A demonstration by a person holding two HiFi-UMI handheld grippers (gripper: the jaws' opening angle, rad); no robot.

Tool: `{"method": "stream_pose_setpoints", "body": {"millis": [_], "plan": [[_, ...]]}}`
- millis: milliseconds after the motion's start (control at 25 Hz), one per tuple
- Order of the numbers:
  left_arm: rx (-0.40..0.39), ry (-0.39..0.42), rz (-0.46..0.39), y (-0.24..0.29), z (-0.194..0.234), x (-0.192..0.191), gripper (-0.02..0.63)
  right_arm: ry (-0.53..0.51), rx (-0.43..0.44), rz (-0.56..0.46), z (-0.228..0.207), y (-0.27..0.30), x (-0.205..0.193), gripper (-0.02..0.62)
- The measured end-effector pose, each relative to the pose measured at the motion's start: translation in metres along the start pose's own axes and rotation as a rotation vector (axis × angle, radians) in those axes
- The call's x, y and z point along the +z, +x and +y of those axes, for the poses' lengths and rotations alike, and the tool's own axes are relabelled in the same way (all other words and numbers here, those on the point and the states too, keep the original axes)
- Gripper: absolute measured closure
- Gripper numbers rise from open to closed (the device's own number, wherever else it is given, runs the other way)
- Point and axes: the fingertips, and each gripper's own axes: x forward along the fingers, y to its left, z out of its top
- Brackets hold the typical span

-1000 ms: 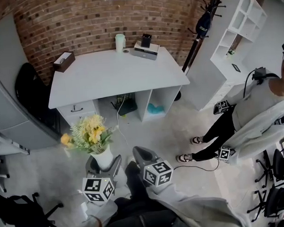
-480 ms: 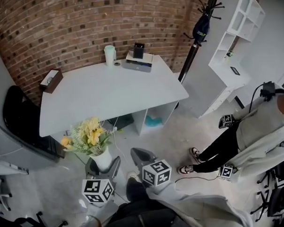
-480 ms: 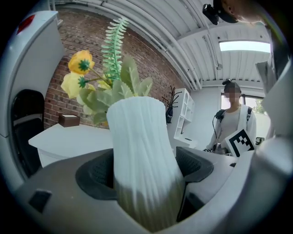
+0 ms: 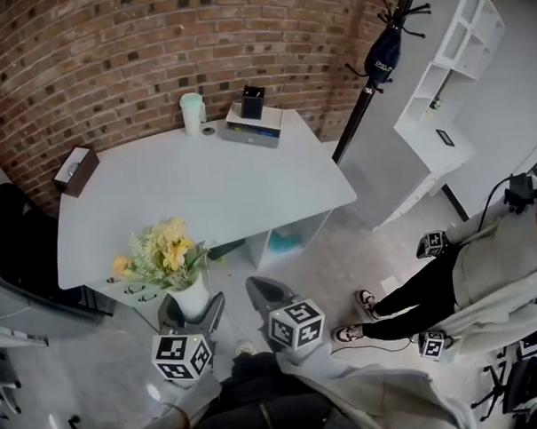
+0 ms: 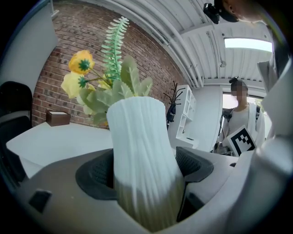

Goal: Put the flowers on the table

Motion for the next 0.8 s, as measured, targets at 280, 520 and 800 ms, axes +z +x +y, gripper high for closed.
{"method": "stream_pose_setpoints", "body": {"millis": [280,520,800], "plan": [[-0.017,0.013,-0.001,0.038,0.004,0.007,0.212,0.018,-0.007,-0.009,-0.030,0.022,0.008,0.597],[-0.041,0.013,0.012,0.040,0.003,0.005,0.212,0.031,-0.009,0.004,-0.023,0.023,-0.001,0.597],[-0.060,0.017,0.021,0.043,-0.008,0.002,0.212,0.055,-0.017,0.011,-0.027,0.019,-0.006,0.597]]}}
